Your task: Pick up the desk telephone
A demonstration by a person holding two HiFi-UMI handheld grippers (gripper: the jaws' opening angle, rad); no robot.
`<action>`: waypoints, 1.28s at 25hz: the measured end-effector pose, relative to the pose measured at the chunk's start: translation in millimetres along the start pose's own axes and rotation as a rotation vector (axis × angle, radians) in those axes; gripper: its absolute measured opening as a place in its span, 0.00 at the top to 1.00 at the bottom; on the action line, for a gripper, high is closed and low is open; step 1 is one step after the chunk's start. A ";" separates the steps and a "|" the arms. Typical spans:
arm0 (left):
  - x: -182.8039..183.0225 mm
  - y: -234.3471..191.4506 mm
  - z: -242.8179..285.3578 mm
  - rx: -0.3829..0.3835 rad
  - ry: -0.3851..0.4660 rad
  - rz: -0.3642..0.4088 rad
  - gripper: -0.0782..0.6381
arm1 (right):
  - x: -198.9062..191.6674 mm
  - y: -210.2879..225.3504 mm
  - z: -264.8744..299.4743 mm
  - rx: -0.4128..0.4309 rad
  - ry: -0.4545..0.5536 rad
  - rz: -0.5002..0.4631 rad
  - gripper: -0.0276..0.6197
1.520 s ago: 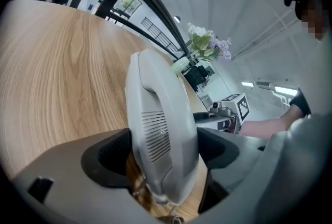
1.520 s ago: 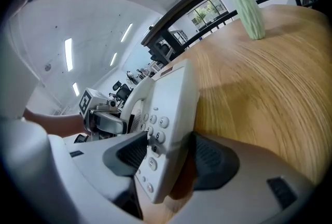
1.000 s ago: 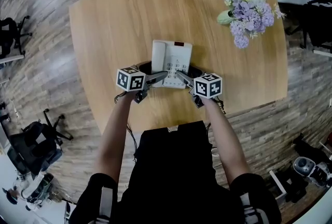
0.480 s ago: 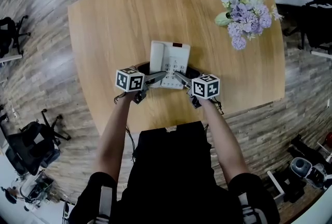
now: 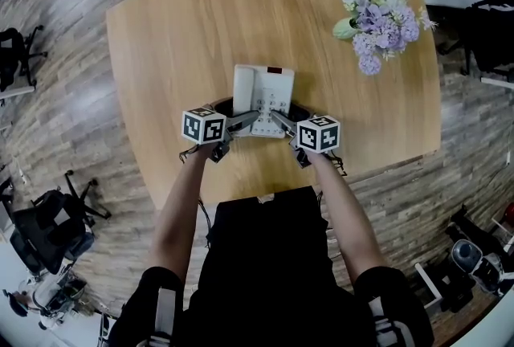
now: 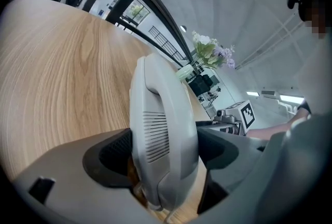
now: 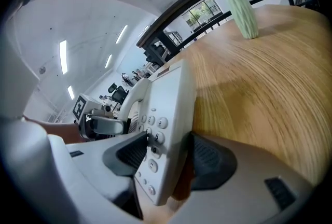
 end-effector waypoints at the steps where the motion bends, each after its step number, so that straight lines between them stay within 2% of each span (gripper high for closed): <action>1: -1.1 0.2 -0.6 -0.002 0.005 -0.007 0.36 | -0.4 -0.8 -0.4 -0.002 -0.001 0.000 0.55; 6: -11.4 7.5 -20.8 -0.023 0.043 -0.047 0.36 | -1.9 -23.4 -8.4 -0.017 0.021 -0.012 0.55; 13: -12.0 18.0 -32.6 -0.035 0.060 -0.012 0.36 | 2.1 -35.5 -16.7 -0.012 0.023 -0.038 0.55; 27: -12.2 37.6 -75.9 -0.051 0.144 0.036 0.36 | 12.5 -79.3 -30.8 -0.033 0.116 -0.072 0.55; 32: -16.8 41.1 -87.3 -0.069 0.148 0.056 0.36 | 8.5 -92.8 -34.4 -0.044 0.131 -0.068 0.55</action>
Point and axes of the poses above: the fingertips, and each gripper's own axes: z forward along the fingers, y to its right, x out of its top, the point moved 1 cm from there along -z, backward along the fingers, and after that the axes turned 9 degrees about -z, right-handed, at the moved point
